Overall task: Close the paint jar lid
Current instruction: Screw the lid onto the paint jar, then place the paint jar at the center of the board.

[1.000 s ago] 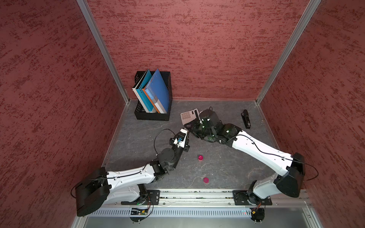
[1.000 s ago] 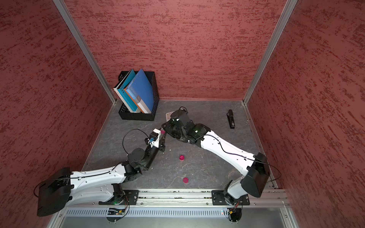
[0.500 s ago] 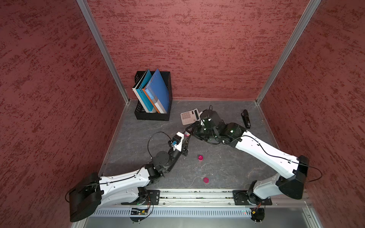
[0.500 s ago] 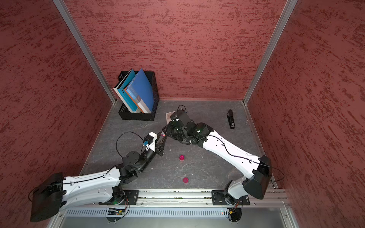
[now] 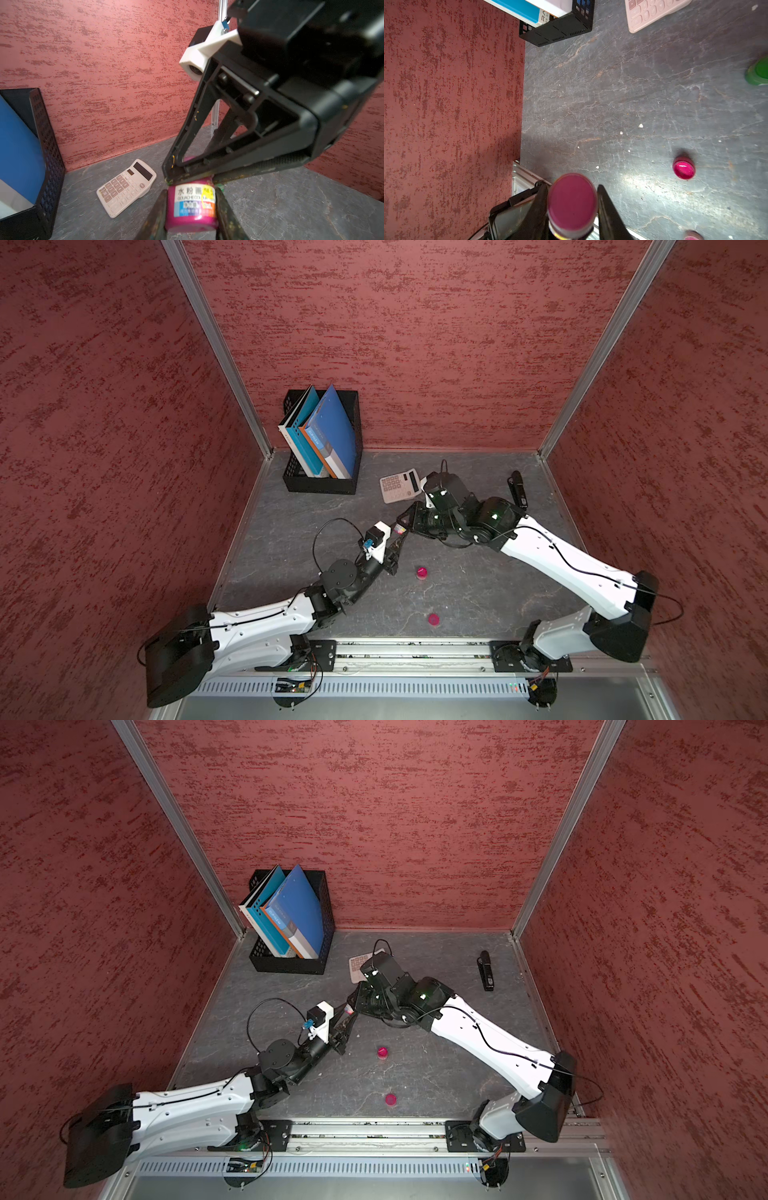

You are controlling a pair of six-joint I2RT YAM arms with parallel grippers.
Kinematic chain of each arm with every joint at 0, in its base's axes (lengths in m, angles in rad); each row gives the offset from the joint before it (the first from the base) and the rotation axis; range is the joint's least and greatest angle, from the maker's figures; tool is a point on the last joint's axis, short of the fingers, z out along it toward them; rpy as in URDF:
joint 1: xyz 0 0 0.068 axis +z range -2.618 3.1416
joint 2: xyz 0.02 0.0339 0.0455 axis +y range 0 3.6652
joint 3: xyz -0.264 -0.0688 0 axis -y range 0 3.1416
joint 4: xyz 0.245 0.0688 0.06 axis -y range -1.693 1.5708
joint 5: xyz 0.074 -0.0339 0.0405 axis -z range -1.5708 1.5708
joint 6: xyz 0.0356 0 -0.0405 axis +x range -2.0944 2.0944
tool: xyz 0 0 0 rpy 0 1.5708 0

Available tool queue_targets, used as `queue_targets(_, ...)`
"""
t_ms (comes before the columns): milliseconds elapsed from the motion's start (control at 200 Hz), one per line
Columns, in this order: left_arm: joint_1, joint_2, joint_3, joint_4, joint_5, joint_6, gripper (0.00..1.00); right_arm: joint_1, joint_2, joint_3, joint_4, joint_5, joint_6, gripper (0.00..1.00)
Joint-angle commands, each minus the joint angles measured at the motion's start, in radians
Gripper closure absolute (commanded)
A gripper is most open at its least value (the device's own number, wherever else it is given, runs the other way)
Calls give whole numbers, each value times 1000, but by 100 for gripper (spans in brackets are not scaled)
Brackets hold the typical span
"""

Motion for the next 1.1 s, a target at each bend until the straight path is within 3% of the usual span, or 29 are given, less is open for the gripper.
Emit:
queue_targets(0, 34, -21, 14, 65, -62, -66, 75, 36, -20, -7, -209, -10, -99, 72)
queue_targets(235, 35, -26, 20, 8, -12, -124, 66, 27, -7, -37, -184, 71, -130, 73)
queue_targets(556, 35, -24, 22, -19, -3, -148, 63, 10, 4, -67, -117, 52, -141, 74)
queue_targets(1097, 15, -78, 28, -121, 18, -201, 58, -76, 59, -68, -106, 206, -236, 74)
